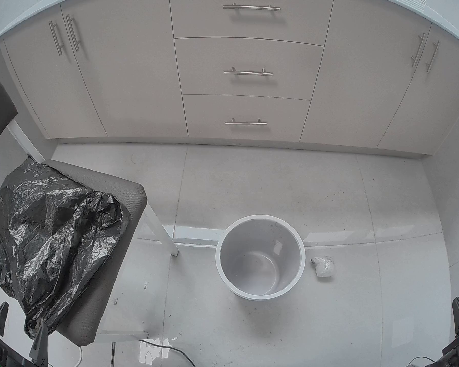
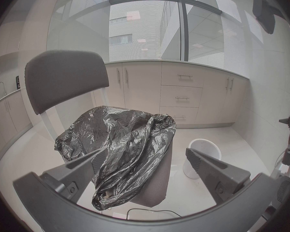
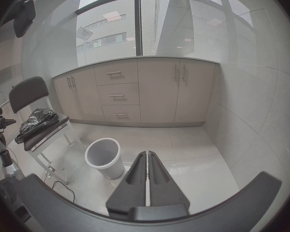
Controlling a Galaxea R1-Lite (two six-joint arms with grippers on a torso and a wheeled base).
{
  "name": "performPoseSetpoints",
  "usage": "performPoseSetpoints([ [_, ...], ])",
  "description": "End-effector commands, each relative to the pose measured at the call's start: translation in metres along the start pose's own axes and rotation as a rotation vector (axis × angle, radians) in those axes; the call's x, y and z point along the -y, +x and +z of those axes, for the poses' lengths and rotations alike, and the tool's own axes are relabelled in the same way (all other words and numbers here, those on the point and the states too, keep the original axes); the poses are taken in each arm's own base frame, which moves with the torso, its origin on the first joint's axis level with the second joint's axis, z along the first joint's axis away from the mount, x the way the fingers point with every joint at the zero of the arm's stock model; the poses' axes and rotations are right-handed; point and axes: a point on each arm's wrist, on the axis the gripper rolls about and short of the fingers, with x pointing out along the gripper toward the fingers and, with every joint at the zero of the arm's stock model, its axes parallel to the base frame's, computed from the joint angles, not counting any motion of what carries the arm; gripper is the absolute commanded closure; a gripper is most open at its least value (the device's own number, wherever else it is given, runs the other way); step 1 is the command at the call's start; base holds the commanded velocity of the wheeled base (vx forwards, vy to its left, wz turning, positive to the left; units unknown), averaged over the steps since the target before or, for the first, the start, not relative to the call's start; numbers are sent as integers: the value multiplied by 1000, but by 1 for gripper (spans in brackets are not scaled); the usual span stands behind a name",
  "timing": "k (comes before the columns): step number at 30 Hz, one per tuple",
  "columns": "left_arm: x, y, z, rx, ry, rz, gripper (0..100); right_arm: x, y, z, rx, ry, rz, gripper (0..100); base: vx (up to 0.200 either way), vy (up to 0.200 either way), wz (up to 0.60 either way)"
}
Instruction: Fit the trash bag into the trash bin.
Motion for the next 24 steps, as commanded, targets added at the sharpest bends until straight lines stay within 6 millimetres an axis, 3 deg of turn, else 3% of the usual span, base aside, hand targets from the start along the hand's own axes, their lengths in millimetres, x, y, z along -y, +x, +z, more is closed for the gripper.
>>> performPoseSetpoints([
  [1, 0, 0, -4, -1, -3, 2, 0, 0, 0, -5, -1, -1, -3, 100, 0, 0, 0],
  [16, 0, 0, -4, 1, -8, 12, 0, 0, 0, -5, 5, -13, -6, 100, 0, 0, 0],
  [17, 0, 0, -5, 1, -9, 14, 0, 0, -6, 17, 101, 23, -6, 100, 0, 0, 0],
  [19, 0, 0, -4, 2, -9, 14, 0, 3, -29, 116, 316, 228, 42, 100, 0, 0, 0],
  [21, 0, -1, 1, 19, -15, 12, 0, 5, -37, 165, 326, 272, 46, 100, 0, 0, 0],
  [23, 0, -11, 36, 116, -60, 4, 0, 5, -37, 184, 269, 187, 50, 100, 0, 0, 0],
  [24, 0, -19, 72, 170, -136, -16, 0, 5, -25, 183, 194, 128, 52, 100, 0, 0, 0],
])
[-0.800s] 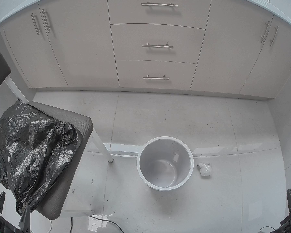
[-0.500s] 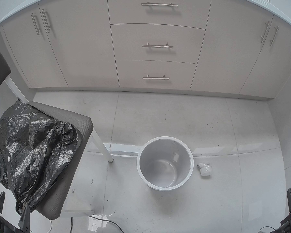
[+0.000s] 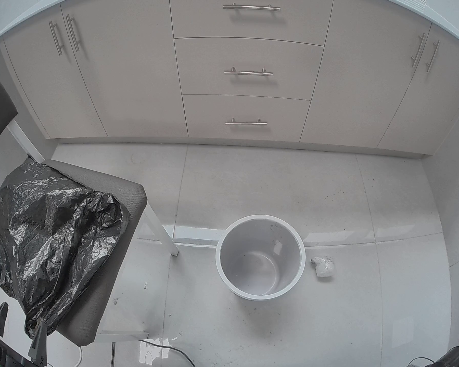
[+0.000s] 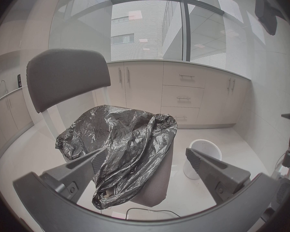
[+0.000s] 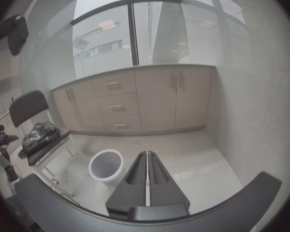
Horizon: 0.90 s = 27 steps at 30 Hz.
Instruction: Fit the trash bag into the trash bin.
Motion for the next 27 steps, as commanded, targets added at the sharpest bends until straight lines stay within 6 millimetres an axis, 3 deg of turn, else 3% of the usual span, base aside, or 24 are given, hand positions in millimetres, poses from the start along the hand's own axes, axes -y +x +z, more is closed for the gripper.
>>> performPoseSetpoints([
  [1, 1, -21, 90, 168, -158, -46, 0, -7, 0, 153, 96, 50, 69, 100, 0, 0, 0],
  [2, 1, -21, 110, 152, -169, -59, 0, -8, 9, 153, 90, 53, 96, 100, 0, 0, 0],
  [4, 0, -18, 128, 118, -166, -77, 0, -10, 28, 152, 98, 82, 173, 100, 0, 0, 0],
  [5, 0, -18, 130, 118, -166, -78, 0, -11, 29, 152, 99, 86, 178, 100, 0, 0, 0],
  [6, 1, -9, 137, 85, -160, -89, 0, -15, 50, 155, 107, 130, 238, 100, 0, 0, 0],
  [7, 1, -8, 137, 80, -158, -88, 0, -16, 53, 155, 106, 132, 242, 100, 0, 0, 0],
  [8, 2, 4, 145, 39, -130, -93, 0, -23, 77, 158, 93, 149, 269, 100, 0, 0, 0],
  [11, 5, 30, 155, -56, -115, -136, 0, -34, 114, 160, 63, 154, 281, 100, 0, 0, 0],
  [14, 8, 51, 162, -109, -115, -187, 0, -41, 136, 156, 50, 167, 285, 100, 0, 0, 0],
  [17, 13, 87, 173, -173, -122, -282, 0, -47, 159, 146, 35, 253, 293, 100, 0, 0, 0],
  [21, 18, 136, 177, -255, -134, -345, 0, -48, 174, 142, 30, 293, 273, 100, 0, 0, 0],
  [27, 19, 207, 161, -365, -146, -316, 0, -44, 170, 144, 50, 302, 254, 100, 0, 0, 0],
])
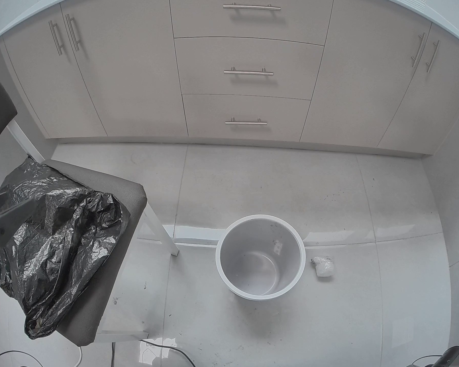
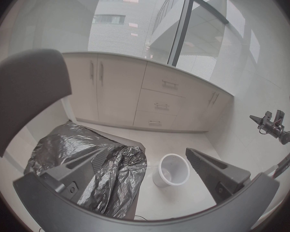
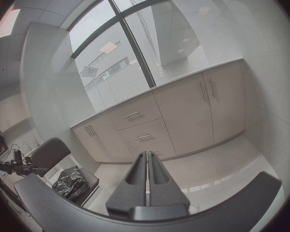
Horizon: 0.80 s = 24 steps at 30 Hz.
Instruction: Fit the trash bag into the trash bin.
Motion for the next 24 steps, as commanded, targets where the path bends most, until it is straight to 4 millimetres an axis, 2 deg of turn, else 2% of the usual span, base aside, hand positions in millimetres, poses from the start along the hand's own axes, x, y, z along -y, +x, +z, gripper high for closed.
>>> performPoseSetpoints([
  [1, -30, 119, 6, -224, -62, -16, 0, 4, 36, -13, -44, 56, -13, 100, 0, 0, 0],
  [4, -43, 140, -5, -265, -81, 13, 0, 5, 39, -16, -60, 57, -19, 100, 0, 0, 0],
  [7, -53, 149, -12, -272, -98, 19, 0, 6, 42, -19, -73, 60, -24, 100, 0, 0, 0],
  [18, -64, 146, -35, -326, -136, 18, 0, 7, 43, -22, -83, 60, -27, 100, 0, 0, 0],
  [24, -79, 152, -47, -367, -163, 62, 0, 7, 44, -22, -83, 61, -26, 100, 0, 0, 0],
])
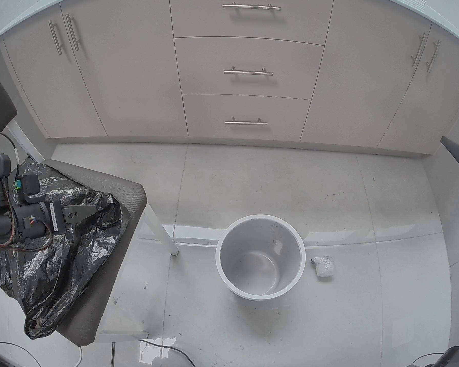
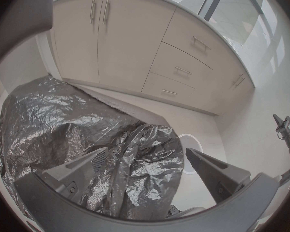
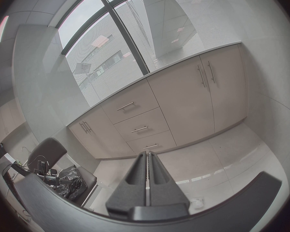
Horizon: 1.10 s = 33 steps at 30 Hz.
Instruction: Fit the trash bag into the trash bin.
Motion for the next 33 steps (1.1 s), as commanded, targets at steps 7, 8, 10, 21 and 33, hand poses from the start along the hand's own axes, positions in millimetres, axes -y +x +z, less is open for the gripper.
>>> performPoseSetpoints([
  [7, -19, 20, -4, -16, -6, 33, 0, 0, 0, -1, -5, 0, 0, 100, 0, 0, 0],
  [8, -20, 23, -3, -11, -1, 29, 0, 0, 1, -1, -6, 0, -2, 100, 0, 0, 0],
  [10, -19, 24, -3, -8, 3, 24, 0, 0, 2, -2, -9, 0, -1, 100, 0, 0, 0],
  [21, -22, 36, -5, -16, 2, 24, 0, 1, 4, -4, -19, 2, -5, 100, 0, 0, 0],
  [33, -25, 45, -6, -15, 7, 21, 0, 1, 4, -4, -20, 2, -3, 100, 0, 0, 0],
])
